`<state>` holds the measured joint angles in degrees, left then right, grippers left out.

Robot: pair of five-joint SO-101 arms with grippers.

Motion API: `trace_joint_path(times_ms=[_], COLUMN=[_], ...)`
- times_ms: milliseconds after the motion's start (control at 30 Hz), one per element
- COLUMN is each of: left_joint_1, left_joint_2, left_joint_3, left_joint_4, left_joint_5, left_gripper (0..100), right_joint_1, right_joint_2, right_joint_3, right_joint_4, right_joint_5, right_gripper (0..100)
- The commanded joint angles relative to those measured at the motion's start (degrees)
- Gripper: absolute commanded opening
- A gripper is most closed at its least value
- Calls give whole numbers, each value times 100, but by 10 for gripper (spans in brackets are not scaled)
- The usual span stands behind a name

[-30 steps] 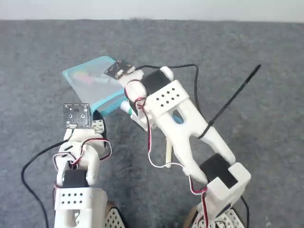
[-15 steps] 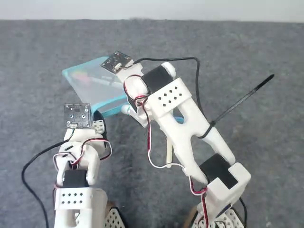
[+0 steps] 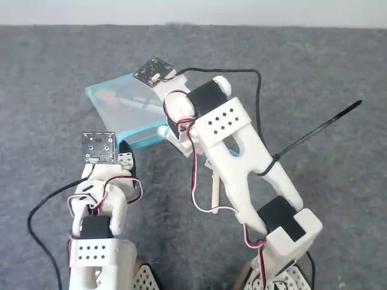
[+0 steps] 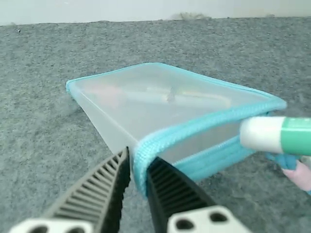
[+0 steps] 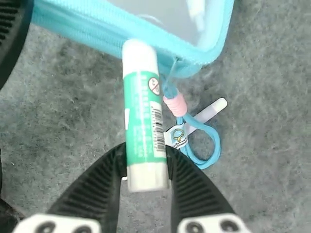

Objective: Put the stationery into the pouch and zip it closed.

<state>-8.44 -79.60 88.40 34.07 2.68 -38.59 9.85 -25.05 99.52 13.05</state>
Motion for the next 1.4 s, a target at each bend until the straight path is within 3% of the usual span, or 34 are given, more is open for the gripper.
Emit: trace_joint_path(times_ms=[0,300,633,1167,1367], left_joint_1=[70,79,79,79,79], left_joint_2=[-79,-79,-79,-79,-79], left_joint_3=[-101,-92,-92,-92,-101], left_joint_4=[-176,-176,-176,-185,-176], left_joint_5=[44,44,44,44,44], left_gripper=[13,13,13,13,13], right_joint_1=[75,48,48,382,374], right_joint_2=[-136,-4,-4,-1393,-2141], right_joint_3=[-220,-141,1248,1688,2673], right_joint_4=[-365,-1640,-3152,-3231,-3723], right_joint_5=[-97,-387,-695,-712,-932], right_gripper=[7,7,7,7,7])
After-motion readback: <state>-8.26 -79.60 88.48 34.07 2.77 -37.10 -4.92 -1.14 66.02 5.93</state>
